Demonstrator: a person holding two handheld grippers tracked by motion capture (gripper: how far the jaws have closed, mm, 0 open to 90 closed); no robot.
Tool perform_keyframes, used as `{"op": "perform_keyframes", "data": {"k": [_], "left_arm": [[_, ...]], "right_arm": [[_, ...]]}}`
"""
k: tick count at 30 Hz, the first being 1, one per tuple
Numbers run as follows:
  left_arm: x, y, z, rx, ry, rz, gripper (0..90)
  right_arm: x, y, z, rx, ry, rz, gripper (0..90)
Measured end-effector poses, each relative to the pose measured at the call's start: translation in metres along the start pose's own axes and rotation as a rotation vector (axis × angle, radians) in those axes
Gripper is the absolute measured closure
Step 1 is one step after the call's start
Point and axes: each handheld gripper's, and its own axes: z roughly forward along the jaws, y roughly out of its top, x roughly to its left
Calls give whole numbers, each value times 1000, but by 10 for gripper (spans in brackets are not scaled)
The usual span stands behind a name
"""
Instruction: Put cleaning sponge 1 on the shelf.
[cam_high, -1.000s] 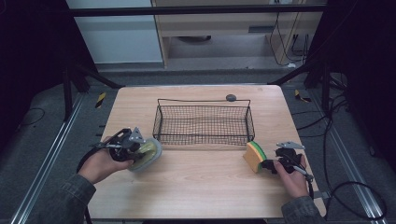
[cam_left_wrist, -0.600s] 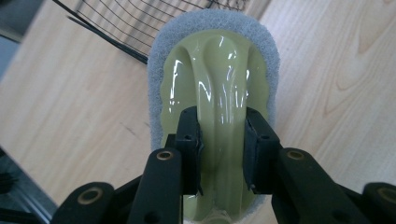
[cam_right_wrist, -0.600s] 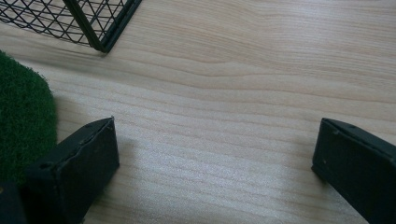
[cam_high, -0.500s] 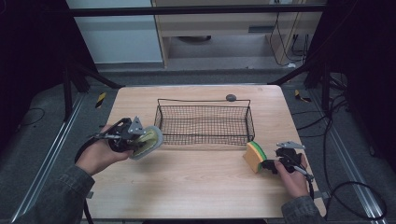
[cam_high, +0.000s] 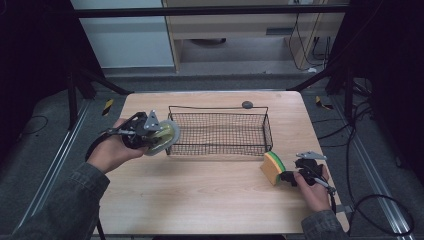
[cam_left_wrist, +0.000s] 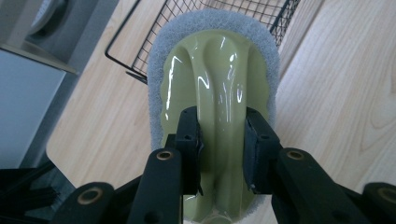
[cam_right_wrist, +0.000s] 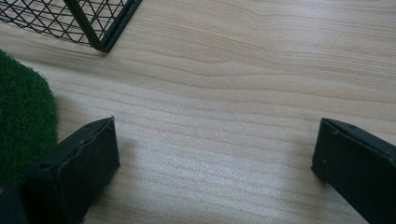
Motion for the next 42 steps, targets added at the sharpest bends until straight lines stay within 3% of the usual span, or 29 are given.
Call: {"op": "perform_keyframes", "data": {"k": [4,20,28,33,37,42], "left_arm": [[3,10,2,1,16,28,704],[9,34,16,9,50,73,705],[18,47,29,-7,71,64,704],[21,55,35,16,87,97,704],[23,64,38,10,102,84,704],[23,73,42,16,107,103,704]], "right_arm": [[0,0,0,0,0,0,8],[0,0,0,0,-1,-5,8],[0,0,0,-1,-3,-12,8],[0,-1,0,-1,-3,-12,7],[0,-1,0,0,-2,-13,7],[0,-1,0,0,-2,-12,7]]}}
